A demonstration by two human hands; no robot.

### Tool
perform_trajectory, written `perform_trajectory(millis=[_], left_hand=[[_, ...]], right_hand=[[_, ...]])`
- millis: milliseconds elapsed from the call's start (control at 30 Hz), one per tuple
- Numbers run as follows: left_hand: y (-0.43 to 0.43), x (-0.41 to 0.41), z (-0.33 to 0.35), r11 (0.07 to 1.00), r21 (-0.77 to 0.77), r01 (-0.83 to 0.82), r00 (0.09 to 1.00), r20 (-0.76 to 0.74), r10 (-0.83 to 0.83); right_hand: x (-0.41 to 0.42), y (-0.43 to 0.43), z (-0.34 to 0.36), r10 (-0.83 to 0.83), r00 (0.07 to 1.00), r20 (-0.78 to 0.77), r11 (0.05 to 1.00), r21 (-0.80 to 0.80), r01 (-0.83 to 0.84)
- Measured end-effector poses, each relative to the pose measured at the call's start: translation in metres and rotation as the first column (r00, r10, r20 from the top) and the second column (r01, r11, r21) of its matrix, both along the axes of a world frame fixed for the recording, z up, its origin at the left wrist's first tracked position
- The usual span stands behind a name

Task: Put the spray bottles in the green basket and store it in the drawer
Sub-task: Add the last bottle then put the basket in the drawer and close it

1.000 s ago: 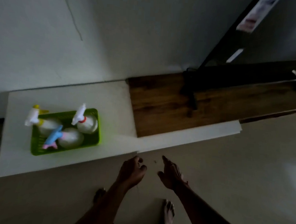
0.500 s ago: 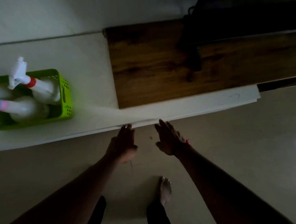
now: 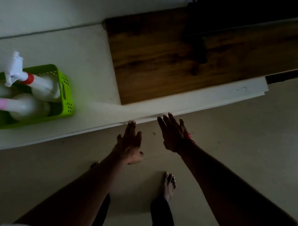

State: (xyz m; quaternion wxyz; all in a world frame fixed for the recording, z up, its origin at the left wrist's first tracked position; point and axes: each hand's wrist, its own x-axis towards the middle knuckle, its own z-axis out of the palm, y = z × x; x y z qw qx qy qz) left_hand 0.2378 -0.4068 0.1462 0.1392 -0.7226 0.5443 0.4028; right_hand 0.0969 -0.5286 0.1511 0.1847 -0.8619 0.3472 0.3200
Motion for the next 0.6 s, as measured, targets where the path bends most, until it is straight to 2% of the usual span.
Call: perform_trajectory(millis=[267, 433, 600], left_hand=[[-0.006, -0.005, 0.011, 0.995, 0.096, 0.014, 1.0, -0.025, -0.012], [-0.003, -0.014, 0.019, 0.989, 0.139, 0.044, 0.999, -0.032, -0.04], [0.005, -0.018, 0.024, 0.993, 0.111, 0.032, 0.998, -0.066, -0.025]], right_hand=[[0.007, 0.007, 0.005, -0.057, 0.997, 0.058, 0.998, 0.021, 0.055], [0.007, 0.015, 0.003, -0.1, 0.995, 0.006, 0.991, 0.092, 0.099], [-0.004, 0.027, 0.006, -0.123, 0.992, -0.001, 0.989, 0.083, 0.123]])
